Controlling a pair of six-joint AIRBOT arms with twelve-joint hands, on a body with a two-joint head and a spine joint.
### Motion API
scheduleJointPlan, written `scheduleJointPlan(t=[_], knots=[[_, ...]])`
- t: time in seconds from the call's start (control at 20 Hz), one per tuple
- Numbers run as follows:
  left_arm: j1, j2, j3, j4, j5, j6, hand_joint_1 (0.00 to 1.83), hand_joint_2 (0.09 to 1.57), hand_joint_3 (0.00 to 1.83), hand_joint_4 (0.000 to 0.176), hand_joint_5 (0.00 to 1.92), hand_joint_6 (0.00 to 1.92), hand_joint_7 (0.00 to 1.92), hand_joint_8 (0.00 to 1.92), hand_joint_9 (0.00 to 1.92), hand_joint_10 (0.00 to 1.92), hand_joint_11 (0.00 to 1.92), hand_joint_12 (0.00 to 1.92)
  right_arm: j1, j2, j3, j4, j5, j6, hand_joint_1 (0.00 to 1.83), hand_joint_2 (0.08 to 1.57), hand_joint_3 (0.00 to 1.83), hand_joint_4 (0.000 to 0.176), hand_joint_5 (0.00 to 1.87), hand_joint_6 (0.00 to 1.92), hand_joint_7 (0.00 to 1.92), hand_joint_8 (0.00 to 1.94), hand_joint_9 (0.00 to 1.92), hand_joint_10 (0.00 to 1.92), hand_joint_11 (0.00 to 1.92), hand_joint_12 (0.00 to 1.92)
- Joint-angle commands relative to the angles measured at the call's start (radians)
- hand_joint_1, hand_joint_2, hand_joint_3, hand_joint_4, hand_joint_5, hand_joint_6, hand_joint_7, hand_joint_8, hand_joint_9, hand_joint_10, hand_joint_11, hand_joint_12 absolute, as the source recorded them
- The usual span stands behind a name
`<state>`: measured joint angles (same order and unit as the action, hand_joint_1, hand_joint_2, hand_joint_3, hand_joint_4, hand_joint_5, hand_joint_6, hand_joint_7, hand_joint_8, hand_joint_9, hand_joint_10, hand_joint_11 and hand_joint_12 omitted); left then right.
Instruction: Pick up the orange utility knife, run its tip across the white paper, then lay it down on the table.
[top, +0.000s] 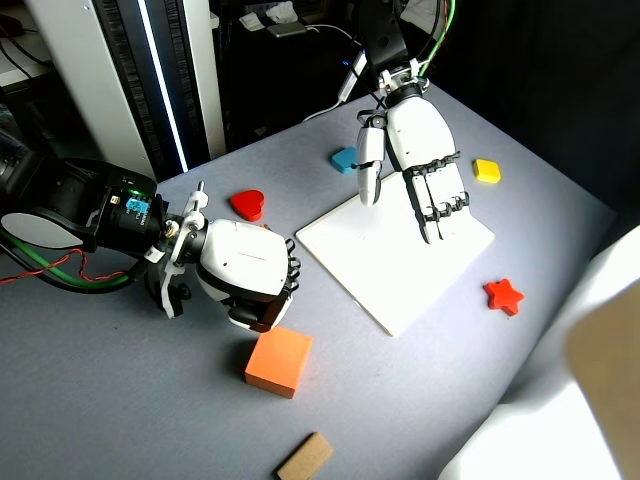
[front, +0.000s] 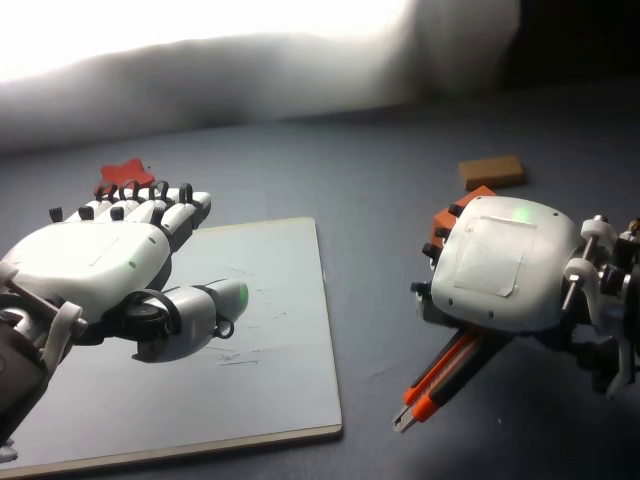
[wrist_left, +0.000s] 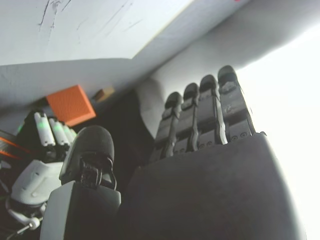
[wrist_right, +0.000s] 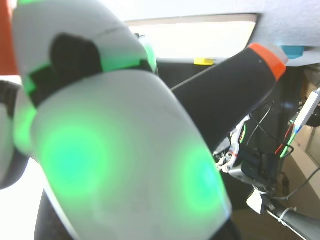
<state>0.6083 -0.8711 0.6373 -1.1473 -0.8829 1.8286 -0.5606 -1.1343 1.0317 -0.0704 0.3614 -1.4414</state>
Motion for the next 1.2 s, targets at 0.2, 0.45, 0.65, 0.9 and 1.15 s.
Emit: scheduleJointPlan(t=[0.2, 0.45, 0.65, 0.9, 1.15], knots=[[-0.021, 0.003, -0.010, 0.080, -0.090, -0.002, 0.00, 1.36, 0.01, 0.000, 0.00, 0.00, 0.00, 0.00, 0.00, 0.00, 0.00, 0.00, -0.002, 0.009, 0.001, -0.001, 0.122, -0.015, 1.11, 1.28, 0.04, 0.015, 0.63, 1.49, 0.69, 1.51, 0.46, 1.55, 0.38, 1.87], [-0.043, 0.010, -0.025, 0.090, -0.105, -0.016, 0.00, 1.36, 0.01, 0.000, 0.00, 0.00, 0.00, 0.00, 0.00, 0.00, 0.00, 0.00, 0.016, 0.056, -0.027, -0.001, 0.127, -0.020, 0.80, 1.17, 0.00, 0.000, 0.19, 0.16, 0.33, 0.01, 0.29, 0.18, 0.00, 1.05], [-0.052, 0.008, -0.051, 0.090, -0.116, -0.020, 0.00, 1.36, 0.01, 0.000, 0.00, 0.00, 0.00, 0.00, 0.00, 0.00, 0.00, 0.00, 0.029, 0.105, -0.072, -0.001, 0.131, -0.019, 0.70, 1.09, 0.00, 0.000, 0.01, 0.00, 0.06, 0.00, 0.06, 0.01, 0.00, 0.33], [-0.069, 0.010, -0.061, 0.100, -0.128, -0.041, 0.00, 1.37, 0.01, 0.000, 0.00, 0.00, 0.00, 0.00, 0.00, 0.00, 0.00, 0.00, 0.037, 0.186, -0.153, -0.001, 0.145, -0.017, 0.51, 1.06, 0.00, 0.000, 0.00, 0.00, 0.01, 0.00, 0.01, 0.00, 0.00, 0.00], [-0.108, 0.008, -0.084, 0.100, -0.130, -0.012, 0.00, 1.34, 0.00, 0.000, 0.22, 0.00, 0.24, 0.02, 0.21, 0.01, 0.01, 0.48, 0.051, 0.277, -0.236, -0.001, 0.140, 0.017, 0.02, 1.08, 0.01, 0.000, 0.23, 0.05, 0.33, 0.04, 0.31, 0.06, 0.00, 0.87]])
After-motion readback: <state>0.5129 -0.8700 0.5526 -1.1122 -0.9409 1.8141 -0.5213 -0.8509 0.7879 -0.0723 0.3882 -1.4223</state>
